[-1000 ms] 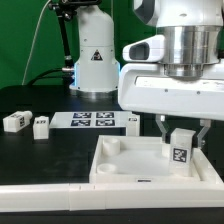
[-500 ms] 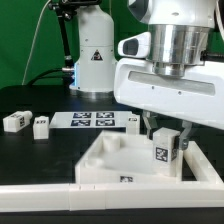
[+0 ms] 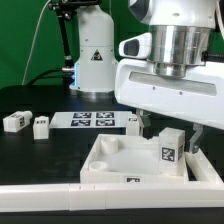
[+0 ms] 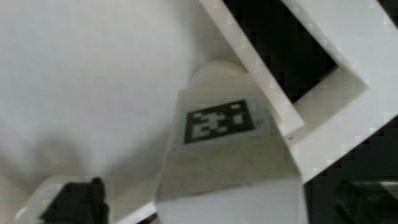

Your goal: Assemble one leg

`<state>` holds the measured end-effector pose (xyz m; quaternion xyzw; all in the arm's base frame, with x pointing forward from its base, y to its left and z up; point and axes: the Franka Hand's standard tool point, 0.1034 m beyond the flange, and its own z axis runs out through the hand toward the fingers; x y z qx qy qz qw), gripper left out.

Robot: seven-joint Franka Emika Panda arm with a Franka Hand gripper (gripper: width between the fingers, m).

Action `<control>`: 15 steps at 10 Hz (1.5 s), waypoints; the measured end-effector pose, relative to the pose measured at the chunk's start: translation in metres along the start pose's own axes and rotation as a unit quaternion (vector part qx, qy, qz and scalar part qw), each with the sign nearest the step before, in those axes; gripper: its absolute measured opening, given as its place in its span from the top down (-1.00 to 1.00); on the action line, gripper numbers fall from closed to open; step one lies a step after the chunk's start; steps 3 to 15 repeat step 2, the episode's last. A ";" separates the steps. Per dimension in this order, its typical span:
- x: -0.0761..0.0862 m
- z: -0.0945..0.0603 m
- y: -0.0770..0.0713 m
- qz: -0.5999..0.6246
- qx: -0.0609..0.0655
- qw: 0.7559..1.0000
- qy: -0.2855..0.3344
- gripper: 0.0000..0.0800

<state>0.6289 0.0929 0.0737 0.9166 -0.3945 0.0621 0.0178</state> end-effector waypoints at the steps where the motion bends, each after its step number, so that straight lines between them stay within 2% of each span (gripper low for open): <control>1: 0.000 0.000 0.000 0.000 0.000 1.000 0.000 -0.62; 15: 0.000 0.000 0.000 0.000 0.000 1.000 0.000 -0.62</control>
Offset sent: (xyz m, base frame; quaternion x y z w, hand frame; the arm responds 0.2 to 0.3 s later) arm 0.0000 0.0000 0.0000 0.0000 0.0000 0.0000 1.0000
